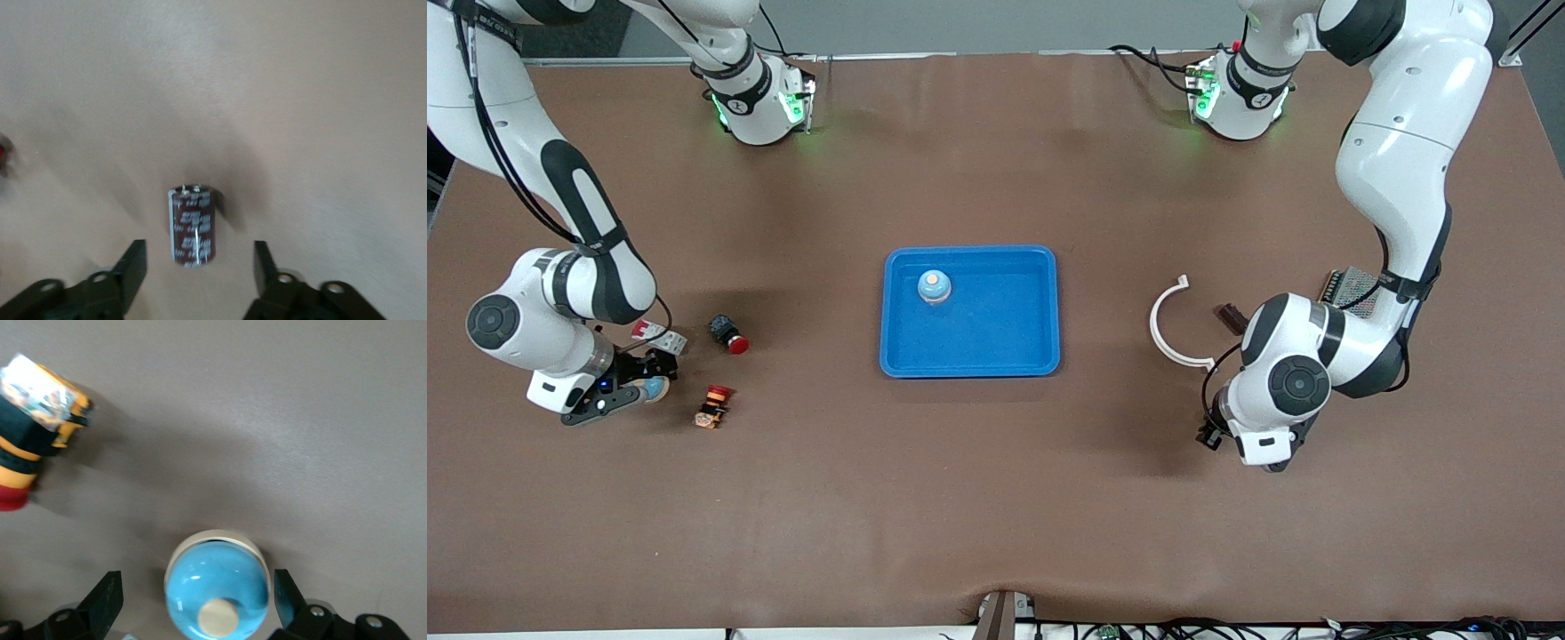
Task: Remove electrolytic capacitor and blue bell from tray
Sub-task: 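Place the capacitor near the arc while the right gripper sets the bell down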
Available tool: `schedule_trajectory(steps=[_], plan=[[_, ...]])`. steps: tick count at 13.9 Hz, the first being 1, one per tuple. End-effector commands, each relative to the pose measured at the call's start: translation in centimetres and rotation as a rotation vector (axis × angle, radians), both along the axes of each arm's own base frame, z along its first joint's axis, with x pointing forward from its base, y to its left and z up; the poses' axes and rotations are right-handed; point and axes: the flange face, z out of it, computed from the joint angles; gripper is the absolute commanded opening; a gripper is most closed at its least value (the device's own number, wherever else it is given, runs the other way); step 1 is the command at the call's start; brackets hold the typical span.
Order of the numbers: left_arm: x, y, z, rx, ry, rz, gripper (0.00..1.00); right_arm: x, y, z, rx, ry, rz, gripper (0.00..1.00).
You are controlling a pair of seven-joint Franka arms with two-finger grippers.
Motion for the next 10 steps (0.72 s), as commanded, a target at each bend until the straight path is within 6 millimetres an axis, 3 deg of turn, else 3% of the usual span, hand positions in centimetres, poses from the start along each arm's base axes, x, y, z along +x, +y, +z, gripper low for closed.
schedule_trajectory(steps=[1,3,6,10], plan=[[-0.6,-0.9,5.5,0.027,-0.015,-0.024,1.00,0.9,0.4,2.3,0.078,0.055,-0.067,1.00],[-1.2,-1.5,10.1,0.048,-0.029,-0.061,1.00,0.9,2.3,3.5,0.113,0.075,-0.159,1.00],[-2.4,-1.5,17.7,0.071,-0.054,-0.209,1.00,0.5,7.1,5.6,0.094,0.104,-0.330,1.00],[-3.9,2.3,26.0,0.073,-0.056,-0.351,1.00,-1.0,13.9,7.3,0.066,0.107,-0.501,1.00]])
